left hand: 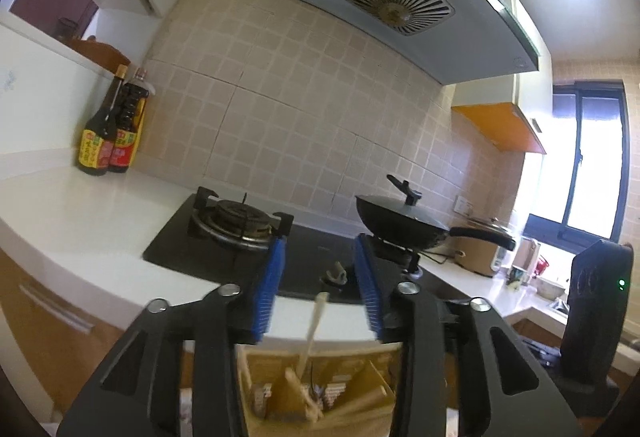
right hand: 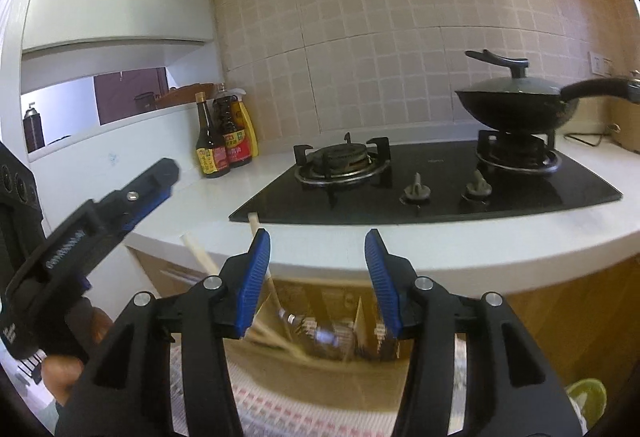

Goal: Organize utensils

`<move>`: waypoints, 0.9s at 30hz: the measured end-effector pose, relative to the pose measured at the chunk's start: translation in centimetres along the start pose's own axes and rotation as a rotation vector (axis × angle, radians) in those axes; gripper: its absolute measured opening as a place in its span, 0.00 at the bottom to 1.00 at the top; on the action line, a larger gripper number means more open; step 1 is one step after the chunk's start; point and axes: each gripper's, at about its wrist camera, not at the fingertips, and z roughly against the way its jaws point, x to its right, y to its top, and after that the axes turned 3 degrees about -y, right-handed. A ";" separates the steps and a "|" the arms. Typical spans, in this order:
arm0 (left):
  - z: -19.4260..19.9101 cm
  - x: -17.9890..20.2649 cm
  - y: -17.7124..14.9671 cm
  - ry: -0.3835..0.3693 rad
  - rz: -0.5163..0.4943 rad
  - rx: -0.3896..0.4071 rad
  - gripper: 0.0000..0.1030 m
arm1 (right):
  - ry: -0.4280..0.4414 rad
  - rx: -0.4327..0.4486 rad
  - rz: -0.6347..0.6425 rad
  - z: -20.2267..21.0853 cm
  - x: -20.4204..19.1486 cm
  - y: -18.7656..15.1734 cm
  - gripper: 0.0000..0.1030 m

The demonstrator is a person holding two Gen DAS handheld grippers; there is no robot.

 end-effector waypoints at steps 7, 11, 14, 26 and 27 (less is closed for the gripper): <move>6.2 1.2 -0.7 -0.007 -0.049 -0.062 0.61 | -0.018 -0.073 0.005 5.0 -1.3 -3.4 0.45; 9.0 1.8 -3.1 0.070 -0.090 -0.117 0.75 | -0.052 -0.090 -0.016 7.4 -1.5 -6.4 0.45; 10.5 2.1 -5.3 0.123 -0.127 -0.136 0.77 | -0.105 -0.077 -0.005 9.2 -1.8 -8.6 0.48; 11.5 3.8 -11.8 0.320 -0.214 -0.052 0.83 | -0.284 0.012 -0.017 10.5 -0.8 -14.5 0.65; 11.4 3.9 -12.1 0.327 -0.227 -0.049 0.83 | -0.284 0.006 -0.011 10.3 -0.8 -15.0 0.65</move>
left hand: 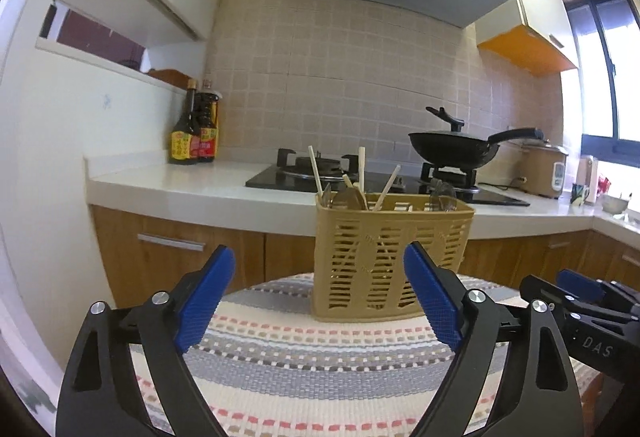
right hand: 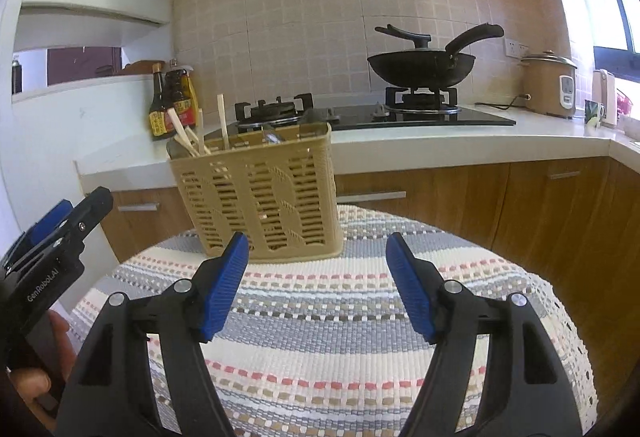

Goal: Organize utensils

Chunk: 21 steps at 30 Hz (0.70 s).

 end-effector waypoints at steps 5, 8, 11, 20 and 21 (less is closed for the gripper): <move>-1.4 0.3 -1.4 0.045 -0.051 -0.070 0.83 | 0.039 -0.045 0.014 -1.1 -0.4 -0.4 0.66; -1.7 0.2 -1.5 0.048 -0.049 -0.088 0.83 | 0.041 -0.064 0.033 -1.6 -0.8 -0.6 0.71; -1.8 0.1 -1.5 0.043 -0.048 -0.097 0.83 | 0.040 -0.067 0.047 -1.7 -1.0 -0.6 0.75; -1.4 0.6 -1.7 0.021 -0.069 -0.083 0.83 | 0.035 -0.055 0.066 -1.4 -1.5 -0.7 0.79; -1.4 0.7 -1.7 0.019 -0.071 -0.080 0.84 | 0.033 -0.054 0.068 -1.4 -1.5 -0.7 0.79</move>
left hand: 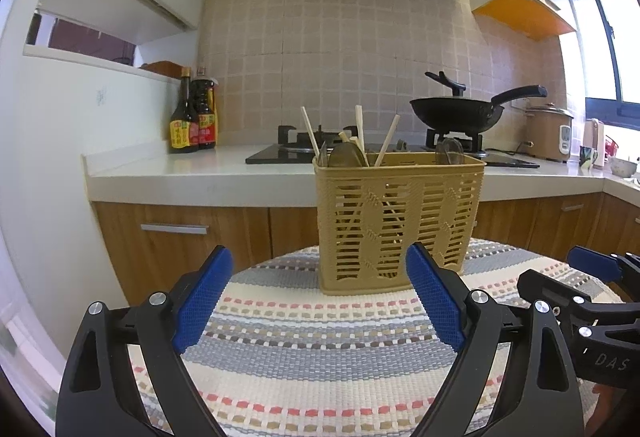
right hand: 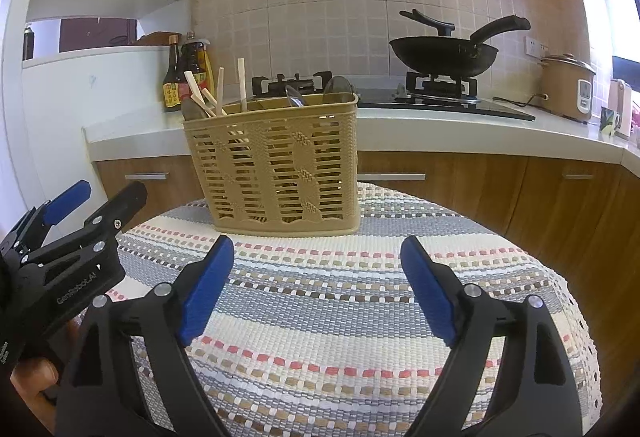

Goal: Organize utensils

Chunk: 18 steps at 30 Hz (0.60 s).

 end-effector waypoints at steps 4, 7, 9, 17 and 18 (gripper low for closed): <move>0.0 0.1 -0.1 -0.011 -0.003 -0.007 0.87 | -0.002 -0.004 -0.001 -0.1 0.1 0.0 0.81; 0.1 0.3 0.0 -0.017 -0.010 -0.002 0.87 | -0.003 -0.007 -0.002 -0.2 0.1 -0.1 0.82; 0.2 0.4 -0.1 -0.015 -0.014 0.001 0.89 | -0.003 -0.008 -0.001 -0.2 0.1 -0.1 0.83; 0.1 0.3 0.0 -0.016 -0.009 -0.005 0.90 | -0.003 -0.009 -0.003 -0.3 0.2 -0.1 0.84; 0.1 0.3 0.0 -0.018 -0.010 -0.005 0.90 | -0.003 -0.008 -0.004 -0.3 0.2 -0.1 0.84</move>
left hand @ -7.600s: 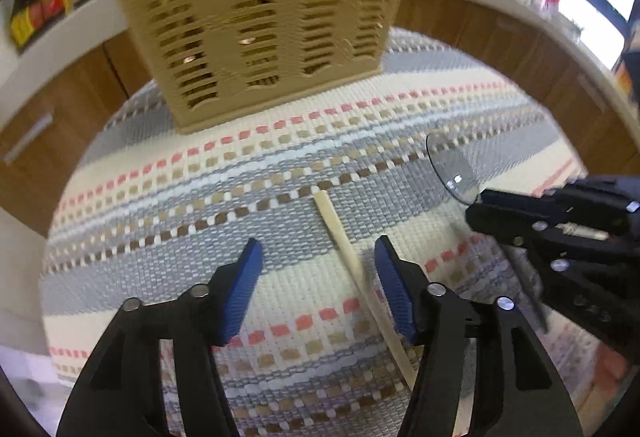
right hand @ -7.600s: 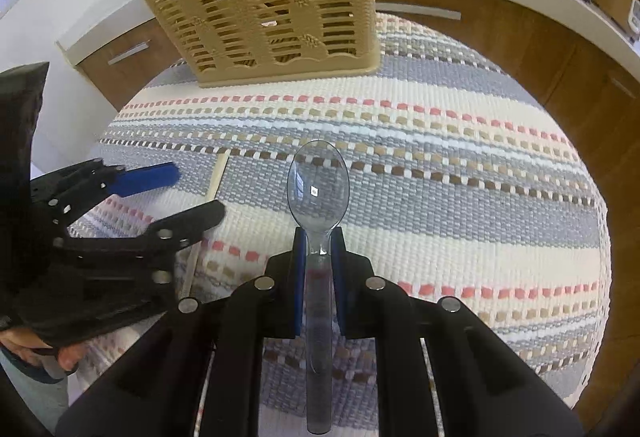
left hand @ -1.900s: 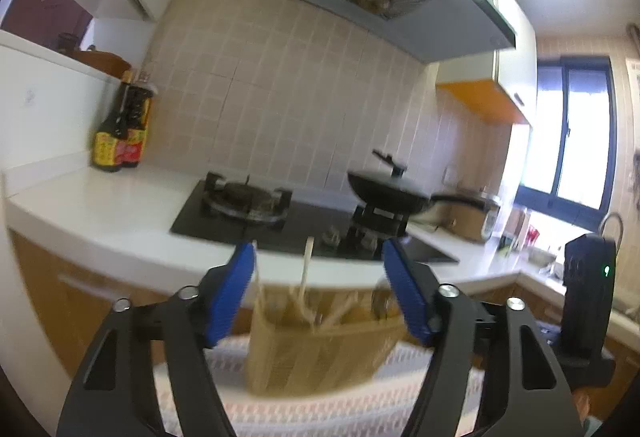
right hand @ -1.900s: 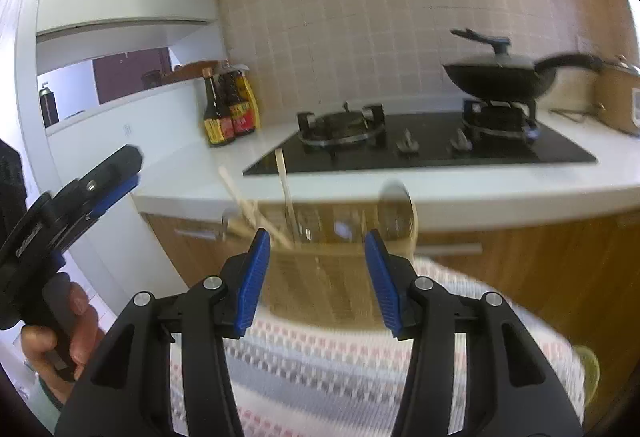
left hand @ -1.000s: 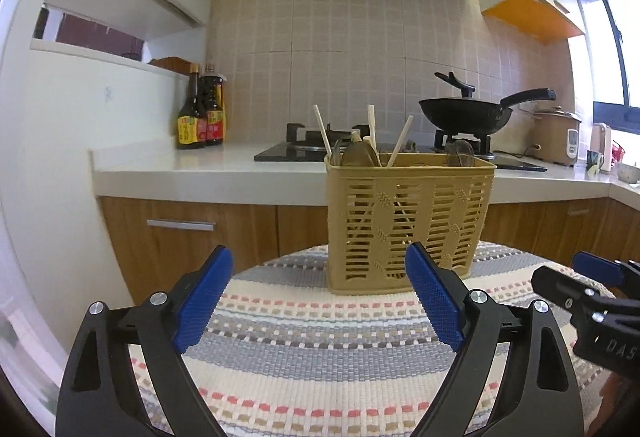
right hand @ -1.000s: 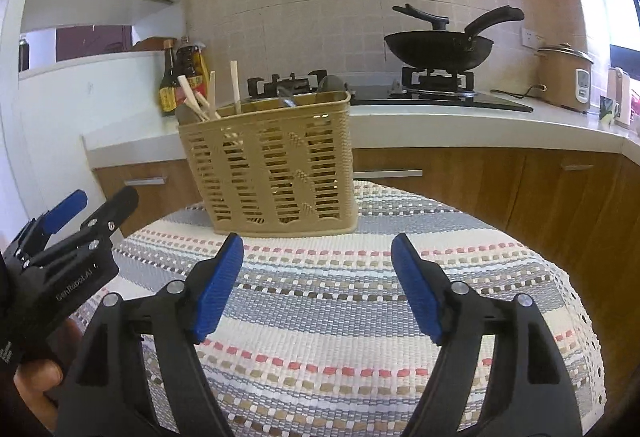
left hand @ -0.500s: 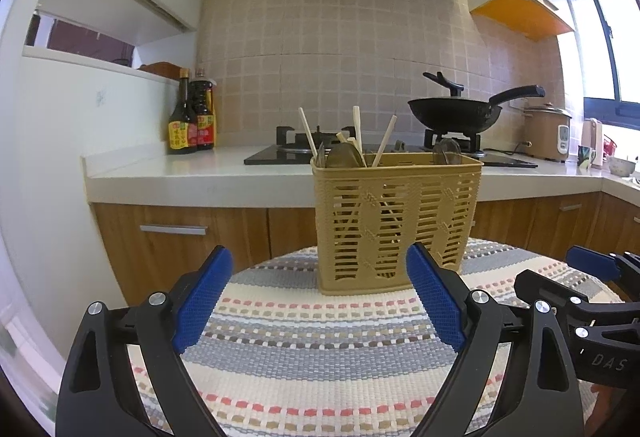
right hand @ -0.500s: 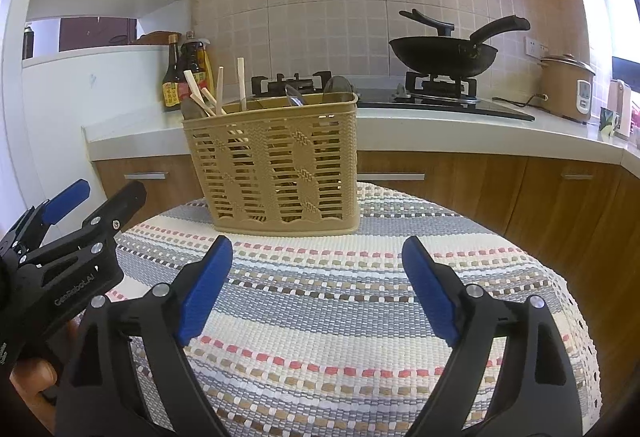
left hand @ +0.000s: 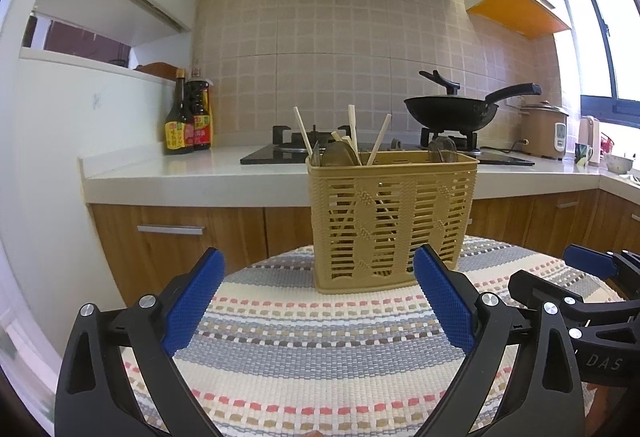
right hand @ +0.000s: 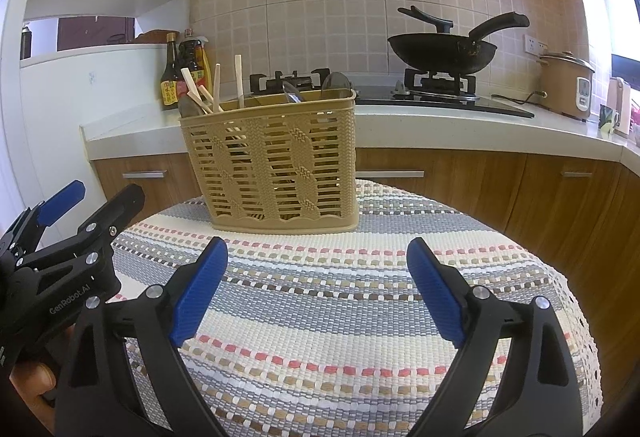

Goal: Organize utensils

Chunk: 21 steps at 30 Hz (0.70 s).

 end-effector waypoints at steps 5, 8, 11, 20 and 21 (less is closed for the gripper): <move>0.0 0.1 0.0 -0.003 -0.002 0.000 0.90 | 0.000 -0.002 -0.018 -0.1 0.3 0.0 0.87; -0.1 0.0 0.0 -0.004 0.002 -0.006 0.90 | 0.000 -0.002 -0.022 -0.1 0.5 0.0 0.87; -0.1 -0.1 0.0 -0.006 0.009 -0.009 0.90 | -0.002 -0.002 -0.017 0.0 0.5 0.0 0.87; -0.3 -0.2 -0.1 -0.013 0.014 -0.015 0.90 | -0.001 -0.006 -0.020 -0.2 0.6 0.1 0.87; -0.3 -0.2 -0.1 -0.013 0.014 -0.015 0.90 | -0.001 -0.006 -0.020 -0.2 0.6 0.1 0.87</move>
